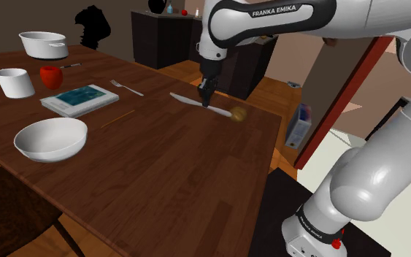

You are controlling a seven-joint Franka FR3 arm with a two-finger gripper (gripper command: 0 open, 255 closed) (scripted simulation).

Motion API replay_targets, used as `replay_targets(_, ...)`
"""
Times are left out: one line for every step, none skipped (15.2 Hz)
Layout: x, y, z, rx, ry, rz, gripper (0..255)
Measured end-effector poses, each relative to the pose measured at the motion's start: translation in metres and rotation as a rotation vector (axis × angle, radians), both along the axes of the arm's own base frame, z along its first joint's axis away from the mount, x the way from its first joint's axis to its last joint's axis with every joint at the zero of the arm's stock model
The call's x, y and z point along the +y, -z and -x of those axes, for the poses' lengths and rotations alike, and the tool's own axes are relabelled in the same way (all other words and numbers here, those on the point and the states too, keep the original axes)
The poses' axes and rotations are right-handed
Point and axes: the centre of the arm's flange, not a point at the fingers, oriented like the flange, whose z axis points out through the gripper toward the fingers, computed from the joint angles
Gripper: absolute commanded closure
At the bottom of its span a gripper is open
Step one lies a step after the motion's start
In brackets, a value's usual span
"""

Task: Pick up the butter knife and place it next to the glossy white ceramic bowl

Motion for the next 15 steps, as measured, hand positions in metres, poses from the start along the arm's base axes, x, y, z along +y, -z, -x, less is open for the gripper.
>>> replay_targets(0.016, 0.003, -0.003, 0.000, 0.000, 0.000, 255)
replay_targets(0.029, 0.003, -0.005, 0.000, 0.000, 0.000, 255)
replay_targets(0.041, 0.003, -0.010, 0.000, 0.000, -0.001, 255)
replay_targets(0.053, 0.004, -0.013, 0.000, 0.000, 0.000, 255)
replay_targets(0.064, 0.001, -0.014, 0.000, 0.000, 0.000, 255)
replay_targets(0.078, 0.003, -0.019, -0.001, 0.000, 0.000, 255)
replay_targets(0.093, 0.005, -0.022, 0.000, 0.000, 0.000, 255)
replay_targets(0.106, 0.003, -0.025, 0.000, 0.000, 0.000, 255)
replay_targets(0.119, 0.005, -0.028, 0.000, 0.000, -0.001, 255)
replay_targets(0.131, 0.003, -0.033, 0.000, 0.000, 0.000, 255)
replay_targets(0.144, 0.003, -0.035, 0.000, 0.000, -0.001, 255)
replay_targets(0.156, 0.003, -0.038, 0.000, 0.000, -0.001, 255)
replay_targets(0.169, 0.001, -0.041, 0.000, 0.000, 0.000, 255)
replay_targets(0.182, 0.004, -0.045, 0.000, 0.000, -0.001, 255)
replay_targets(0.194, 0.002, -0.048, 0.000, 0.000, 0.000, 255)
